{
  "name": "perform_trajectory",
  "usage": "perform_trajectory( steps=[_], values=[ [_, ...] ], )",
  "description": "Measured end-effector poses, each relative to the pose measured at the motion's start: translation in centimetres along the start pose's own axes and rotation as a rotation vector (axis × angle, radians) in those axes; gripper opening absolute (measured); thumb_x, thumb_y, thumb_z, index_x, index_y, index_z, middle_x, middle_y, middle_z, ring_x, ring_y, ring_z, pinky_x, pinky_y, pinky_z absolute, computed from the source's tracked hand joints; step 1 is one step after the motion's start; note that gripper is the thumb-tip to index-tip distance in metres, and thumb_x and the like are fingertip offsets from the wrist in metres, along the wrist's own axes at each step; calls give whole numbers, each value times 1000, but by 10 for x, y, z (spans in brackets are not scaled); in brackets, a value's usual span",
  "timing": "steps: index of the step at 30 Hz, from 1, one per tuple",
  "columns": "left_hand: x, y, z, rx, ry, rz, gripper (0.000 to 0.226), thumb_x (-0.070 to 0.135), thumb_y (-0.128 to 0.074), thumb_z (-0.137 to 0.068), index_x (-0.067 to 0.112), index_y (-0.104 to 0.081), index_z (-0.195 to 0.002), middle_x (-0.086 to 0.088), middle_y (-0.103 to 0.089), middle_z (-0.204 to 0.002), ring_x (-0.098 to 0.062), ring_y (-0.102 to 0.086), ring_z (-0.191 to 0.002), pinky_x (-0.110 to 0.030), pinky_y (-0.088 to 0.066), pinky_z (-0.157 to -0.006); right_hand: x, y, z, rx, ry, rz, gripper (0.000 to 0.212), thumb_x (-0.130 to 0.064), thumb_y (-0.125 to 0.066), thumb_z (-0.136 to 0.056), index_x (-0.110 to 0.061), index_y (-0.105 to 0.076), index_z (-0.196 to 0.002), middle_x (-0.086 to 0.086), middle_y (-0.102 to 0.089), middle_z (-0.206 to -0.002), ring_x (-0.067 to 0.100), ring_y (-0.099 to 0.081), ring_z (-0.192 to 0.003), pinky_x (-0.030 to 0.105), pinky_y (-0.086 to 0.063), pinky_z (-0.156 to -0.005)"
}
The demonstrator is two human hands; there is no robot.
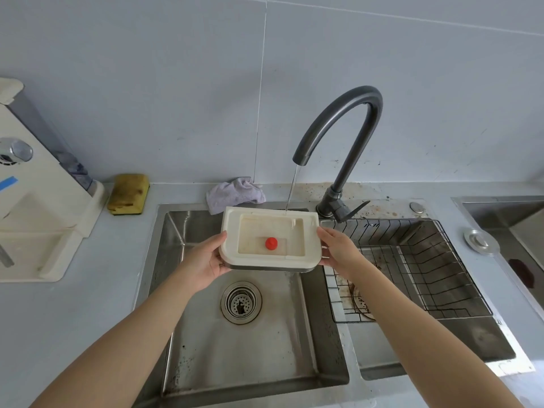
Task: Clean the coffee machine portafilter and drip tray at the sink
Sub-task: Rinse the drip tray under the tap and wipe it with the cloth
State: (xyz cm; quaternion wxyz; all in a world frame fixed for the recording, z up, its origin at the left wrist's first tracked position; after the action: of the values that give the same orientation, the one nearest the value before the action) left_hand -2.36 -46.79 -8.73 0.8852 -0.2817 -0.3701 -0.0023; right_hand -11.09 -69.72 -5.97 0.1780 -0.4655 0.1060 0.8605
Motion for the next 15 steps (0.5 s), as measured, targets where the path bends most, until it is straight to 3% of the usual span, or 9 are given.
perform_trajectory(
  steps=[15],
  values=[
    [-12, -41, -18, -58, 51, -71, 21, 20, -45, -95, 8, -56, -108, -11, -63, -101, -25, -60, -92, -40, -50, -78, 8, 47, 6, 110, 16, -1, 31, -24, -39, -98, -7, -56, -117, 7, -62, -92, 26, -61, -84, 46, -51, -85]
  ],
)
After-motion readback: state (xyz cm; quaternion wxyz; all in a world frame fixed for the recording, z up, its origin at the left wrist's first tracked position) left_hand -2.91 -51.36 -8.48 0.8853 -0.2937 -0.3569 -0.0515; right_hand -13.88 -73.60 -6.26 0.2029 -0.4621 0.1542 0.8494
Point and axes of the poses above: each hand's wrist, its own z-axis away from the middle knuckle, its own y-axis out of the back of the hand, x = y × z, the point moved 6 cm from there along -z, towards the middle knuckle
